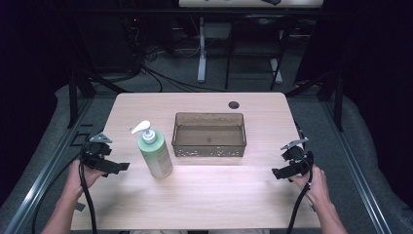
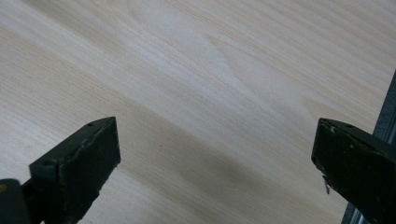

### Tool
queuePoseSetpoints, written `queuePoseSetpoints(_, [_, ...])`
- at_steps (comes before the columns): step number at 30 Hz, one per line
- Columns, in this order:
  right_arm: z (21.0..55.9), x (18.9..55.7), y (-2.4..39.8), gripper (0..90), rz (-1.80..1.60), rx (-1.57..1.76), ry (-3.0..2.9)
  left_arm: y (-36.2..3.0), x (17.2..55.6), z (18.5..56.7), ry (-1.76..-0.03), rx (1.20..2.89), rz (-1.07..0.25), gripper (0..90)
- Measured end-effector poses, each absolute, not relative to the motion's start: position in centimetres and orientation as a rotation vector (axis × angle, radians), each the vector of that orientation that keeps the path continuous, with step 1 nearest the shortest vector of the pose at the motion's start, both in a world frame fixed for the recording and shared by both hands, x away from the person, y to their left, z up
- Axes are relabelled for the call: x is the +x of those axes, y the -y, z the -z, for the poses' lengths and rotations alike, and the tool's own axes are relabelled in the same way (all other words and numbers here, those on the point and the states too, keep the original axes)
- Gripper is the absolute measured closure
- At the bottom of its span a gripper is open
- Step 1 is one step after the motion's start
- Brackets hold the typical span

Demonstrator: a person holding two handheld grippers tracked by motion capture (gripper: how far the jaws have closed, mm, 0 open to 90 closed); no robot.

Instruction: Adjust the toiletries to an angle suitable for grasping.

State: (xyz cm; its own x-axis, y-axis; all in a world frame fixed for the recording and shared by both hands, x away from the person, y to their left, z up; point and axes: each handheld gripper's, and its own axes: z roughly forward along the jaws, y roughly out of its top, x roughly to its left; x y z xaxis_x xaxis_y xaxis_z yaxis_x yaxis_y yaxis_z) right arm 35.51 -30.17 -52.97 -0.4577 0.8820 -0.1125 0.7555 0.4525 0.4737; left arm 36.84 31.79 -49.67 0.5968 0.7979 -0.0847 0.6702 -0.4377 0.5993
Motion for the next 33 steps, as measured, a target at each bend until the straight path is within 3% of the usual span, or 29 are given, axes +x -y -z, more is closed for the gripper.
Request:
queuePoseSetpoints(12, [53.1,35.6,30.1,0.8,-0.512,1.404,-2.403,-29.5,36.4,43.0,-1.005,2.340,-0.271,0.0])
queuePoseSetpoints(22, [53.2,35.6,30.1,1.0,-0.489,1.411,-2.399,-28.0,35.6,40.2,-0.919,2.365,-0.312,0.2])
queuePoseSetpoints(33, [53.3,35.6,30.1,1.4,-0.465,1.418,-2.395,-27.1,35.4,37.5,-0.897,2.381,-0.265,0.0])
